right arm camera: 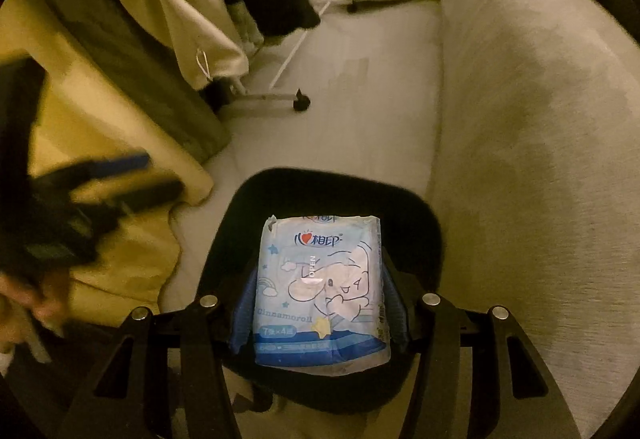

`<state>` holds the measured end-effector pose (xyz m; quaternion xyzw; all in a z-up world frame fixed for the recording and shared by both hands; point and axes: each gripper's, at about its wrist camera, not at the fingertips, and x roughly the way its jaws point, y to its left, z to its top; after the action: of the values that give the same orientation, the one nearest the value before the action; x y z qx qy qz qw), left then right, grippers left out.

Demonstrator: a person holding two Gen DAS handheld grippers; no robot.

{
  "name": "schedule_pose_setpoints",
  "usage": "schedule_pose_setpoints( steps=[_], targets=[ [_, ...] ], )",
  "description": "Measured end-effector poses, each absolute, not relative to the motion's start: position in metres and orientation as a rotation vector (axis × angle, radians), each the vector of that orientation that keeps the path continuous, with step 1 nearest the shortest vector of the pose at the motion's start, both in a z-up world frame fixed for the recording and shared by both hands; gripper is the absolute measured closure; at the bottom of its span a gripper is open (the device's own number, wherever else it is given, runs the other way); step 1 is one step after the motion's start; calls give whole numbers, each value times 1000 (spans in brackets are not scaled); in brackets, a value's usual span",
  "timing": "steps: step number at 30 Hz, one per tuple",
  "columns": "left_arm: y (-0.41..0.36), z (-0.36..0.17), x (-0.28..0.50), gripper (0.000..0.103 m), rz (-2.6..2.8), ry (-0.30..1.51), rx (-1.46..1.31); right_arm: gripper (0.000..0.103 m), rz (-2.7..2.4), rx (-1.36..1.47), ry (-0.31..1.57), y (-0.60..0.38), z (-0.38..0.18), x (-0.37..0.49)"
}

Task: Collect trash
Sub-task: 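Open both tools to drop the bag and wipe pack into the bin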

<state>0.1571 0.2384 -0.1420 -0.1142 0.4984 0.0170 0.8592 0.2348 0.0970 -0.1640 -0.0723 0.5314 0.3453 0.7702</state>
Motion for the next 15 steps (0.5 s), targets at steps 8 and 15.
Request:
schedule_pose_setpoints(
  steps=[8,15],
  targets=[
    [242,-99,161,23,117,910,-159,48,738,-243,1222,124,-199,230],
    [235,-72,169,41,136,812,-100,48,733,-307,1267,142,-226,225]
  ],
)
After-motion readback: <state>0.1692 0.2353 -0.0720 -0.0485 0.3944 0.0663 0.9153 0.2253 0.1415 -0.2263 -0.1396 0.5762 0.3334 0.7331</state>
